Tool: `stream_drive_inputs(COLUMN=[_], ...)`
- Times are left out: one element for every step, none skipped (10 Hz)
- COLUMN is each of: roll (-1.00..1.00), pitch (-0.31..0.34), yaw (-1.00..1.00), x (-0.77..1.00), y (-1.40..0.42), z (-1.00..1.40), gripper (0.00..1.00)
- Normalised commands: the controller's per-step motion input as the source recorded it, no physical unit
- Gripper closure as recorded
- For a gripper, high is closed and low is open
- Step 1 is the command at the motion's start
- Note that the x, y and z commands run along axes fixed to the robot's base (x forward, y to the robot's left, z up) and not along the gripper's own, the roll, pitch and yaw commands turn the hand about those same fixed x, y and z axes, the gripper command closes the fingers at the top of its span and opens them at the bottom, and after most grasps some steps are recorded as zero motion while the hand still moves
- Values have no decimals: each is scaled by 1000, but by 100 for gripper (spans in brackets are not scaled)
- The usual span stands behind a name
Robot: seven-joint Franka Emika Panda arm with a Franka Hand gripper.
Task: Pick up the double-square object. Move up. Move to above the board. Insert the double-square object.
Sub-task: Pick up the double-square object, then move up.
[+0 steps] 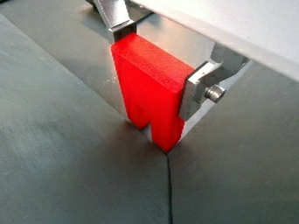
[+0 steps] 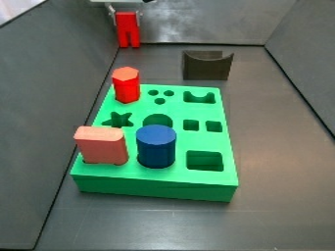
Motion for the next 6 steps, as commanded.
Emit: stream_drive_inputs(roll=[0,0,0,-1,12,35], pitch=[0,0,0,4,43,66], yaw=[0,0,0,25,18,8], x=[0,0,0,-6,-29,-26], y=[0,0,0,16,11,7], z=[0,0,833,837,743,639], gripper=[100,100,100,100,100,100])
